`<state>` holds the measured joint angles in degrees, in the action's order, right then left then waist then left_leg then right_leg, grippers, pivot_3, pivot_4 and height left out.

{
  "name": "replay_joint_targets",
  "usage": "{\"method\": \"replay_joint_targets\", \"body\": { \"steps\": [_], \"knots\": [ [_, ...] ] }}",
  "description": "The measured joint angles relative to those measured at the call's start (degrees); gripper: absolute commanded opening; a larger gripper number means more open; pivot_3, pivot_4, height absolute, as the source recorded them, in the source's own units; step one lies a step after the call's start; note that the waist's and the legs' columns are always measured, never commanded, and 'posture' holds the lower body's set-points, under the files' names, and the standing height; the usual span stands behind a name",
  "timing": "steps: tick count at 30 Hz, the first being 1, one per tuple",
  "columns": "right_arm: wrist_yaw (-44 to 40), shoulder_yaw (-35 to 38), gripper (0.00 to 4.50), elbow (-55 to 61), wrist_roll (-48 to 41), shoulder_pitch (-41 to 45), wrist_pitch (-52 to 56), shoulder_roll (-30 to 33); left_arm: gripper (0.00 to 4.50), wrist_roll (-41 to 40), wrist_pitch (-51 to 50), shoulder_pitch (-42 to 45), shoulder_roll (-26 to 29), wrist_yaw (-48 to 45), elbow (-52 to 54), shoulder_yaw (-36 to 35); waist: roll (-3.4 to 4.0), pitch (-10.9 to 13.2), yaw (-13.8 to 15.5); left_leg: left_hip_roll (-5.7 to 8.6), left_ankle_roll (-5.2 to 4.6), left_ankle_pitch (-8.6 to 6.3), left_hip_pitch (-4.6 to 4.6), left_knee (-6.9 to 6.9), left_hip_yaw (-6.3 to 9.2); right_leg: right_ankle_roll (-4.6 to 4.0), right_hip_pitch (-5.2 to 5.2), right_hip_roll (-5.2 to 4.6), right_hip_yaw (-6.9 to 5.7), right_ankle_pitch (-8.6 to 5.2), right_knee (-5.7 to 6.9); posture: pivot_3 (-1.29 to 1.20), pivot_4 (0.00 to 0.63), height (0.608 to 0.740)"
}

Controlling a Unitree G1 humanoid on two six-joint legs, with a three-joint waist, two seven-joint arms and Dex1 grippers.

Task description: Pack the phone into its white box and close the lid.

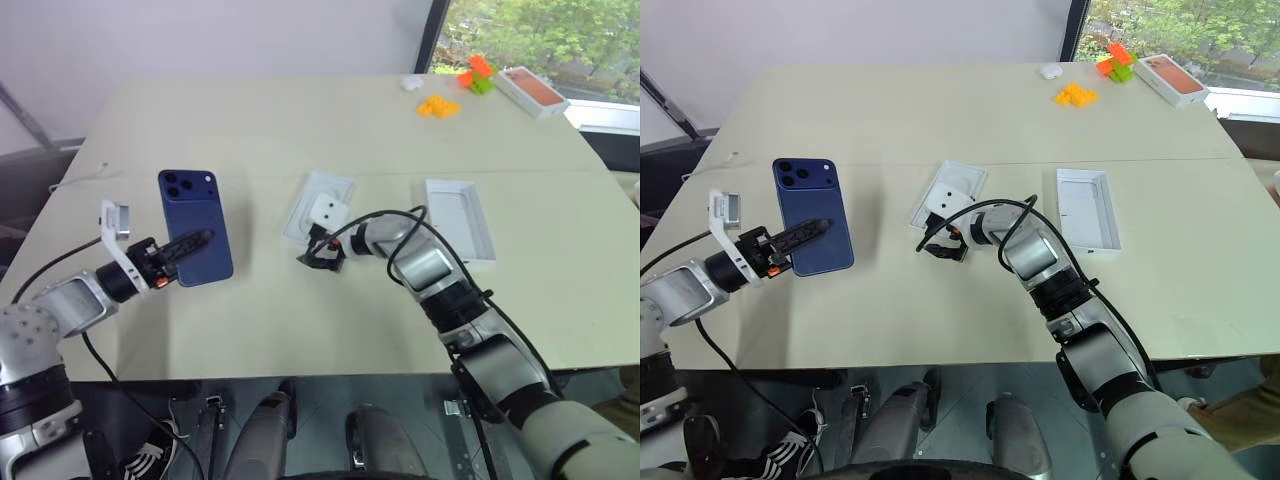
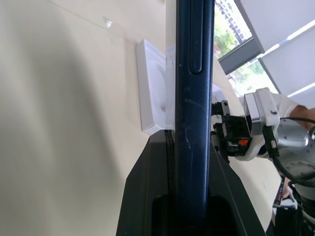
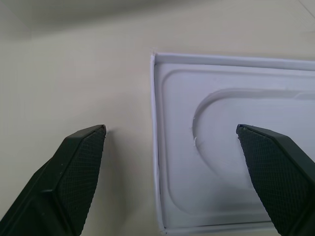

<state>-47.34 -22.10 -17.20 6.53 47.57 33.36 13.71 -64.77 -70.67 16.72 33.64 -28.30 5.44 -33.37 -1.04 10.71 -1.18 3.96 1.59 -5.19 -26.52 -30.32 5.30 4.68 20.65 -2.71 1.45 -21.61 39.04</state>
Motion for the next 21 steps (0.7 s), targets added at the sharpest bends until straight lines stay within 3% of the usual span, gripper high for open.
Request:
{"method": "replay_joint_targets", "body": {
  "steps": [2, 6, 21],
  "knots": [
    [-0.1, -0.1, 3.16, -0.1, -0.1, 0.0, 0.6, -0.2, 0.0, -0.3, 0.0, -0.3, 0.0, 0.7, 0.1, 0.0, 0.0, 0.0, 0.0, 0.0, 0.01, 0.01, 0.02, -0.01, 0.01, 0.0, 0.01, 0.0, -0.01, 0.0, 0.04, 0.0, 0.15, 0.74],
    [-0.1, -0.1, 1.13, 0.1, 0.0, 0.3, 1.2, -0.1, 0.0, -0.7, 0.2, -0.2, 0.0, 1.7, 0.2, 0.4, -0.01, 0.0, 0.1, 0.0, 0.02, 0.01, 0.1, -0.02, 0.02, 0.0, -0.07, 0.0, -0.02, 0.0, 0.05, 0.0, 0.15, 0.74],
    [-2.3, -1.8, 1.13, 1.5, 1.0, 0.4, -1.0, 4.1, 0.0, -2.7, 0.0, 0.7, 0.0, 4.9, 0.3, 1.1, -0.03, 0.0, 0.4, 0.0, 0.01, 0.02, 0.11, -0.14, 0.03, 0.01, -0.14, 0.02, -0.06, 0.01, 0.08, 0.0, 0.15, 0.74]
  ]
}}
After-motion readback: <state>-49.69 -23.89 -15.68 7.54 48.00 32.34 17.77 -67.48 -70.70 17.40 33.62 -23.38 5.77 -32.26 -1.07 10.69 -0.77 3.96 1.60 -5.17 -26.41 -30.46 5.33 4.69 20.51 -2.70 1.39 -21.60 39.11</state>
